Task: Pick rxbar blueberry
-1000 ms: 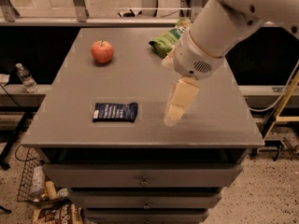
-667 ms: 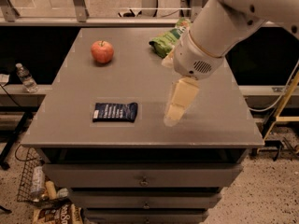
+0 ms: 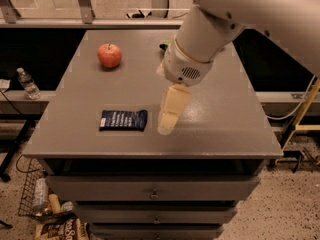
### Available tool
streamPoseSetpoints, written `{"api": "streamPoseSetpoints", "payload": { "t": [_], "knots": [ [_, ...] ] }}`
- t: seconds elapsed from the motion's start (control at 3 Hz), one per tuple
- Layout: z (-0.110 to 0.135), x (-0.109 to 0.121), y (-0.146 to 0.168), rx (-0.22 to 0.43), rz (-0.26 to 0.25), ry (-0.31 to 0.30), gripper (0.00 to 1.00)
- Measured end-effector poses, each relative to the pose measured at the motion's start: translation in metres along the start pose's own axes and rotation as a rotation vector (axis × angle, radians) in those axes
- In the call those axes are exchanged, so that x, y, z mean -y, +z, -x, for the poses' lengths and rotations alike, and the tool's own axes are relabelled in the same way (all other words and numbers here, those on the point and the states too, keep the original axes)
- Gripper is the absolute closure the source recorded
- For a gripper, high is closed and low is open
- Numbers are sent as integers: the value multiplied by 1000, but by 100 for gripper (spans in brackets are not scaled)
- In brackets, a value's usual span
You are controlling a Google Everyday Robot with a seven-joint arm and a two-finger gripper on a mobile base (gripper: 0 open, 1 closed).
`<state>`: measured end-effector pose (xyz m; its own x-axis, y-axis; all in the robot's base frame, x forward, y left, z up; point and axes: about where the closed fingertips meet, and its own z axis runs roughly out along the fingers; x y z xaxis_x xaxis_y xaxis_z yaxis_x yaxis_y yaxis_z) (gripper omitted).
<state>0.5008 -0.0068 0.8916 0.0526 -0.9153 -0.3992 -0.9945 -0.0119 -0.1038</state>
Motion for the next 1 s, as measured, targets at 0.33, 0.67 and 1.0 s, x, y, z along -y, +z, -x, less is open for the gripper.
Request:
{"api": "streamPoseSetpoints", "payload": {
  "t": [0.33, 0.67, 1.0],
  "knots": [
    [7, 5, 20, 8, 3, 25, 0],
    [12, 11, 42, 15, 10, 59, 0],
    [21, 14, 56, 30, 14, 68, 0]
  ]
}}
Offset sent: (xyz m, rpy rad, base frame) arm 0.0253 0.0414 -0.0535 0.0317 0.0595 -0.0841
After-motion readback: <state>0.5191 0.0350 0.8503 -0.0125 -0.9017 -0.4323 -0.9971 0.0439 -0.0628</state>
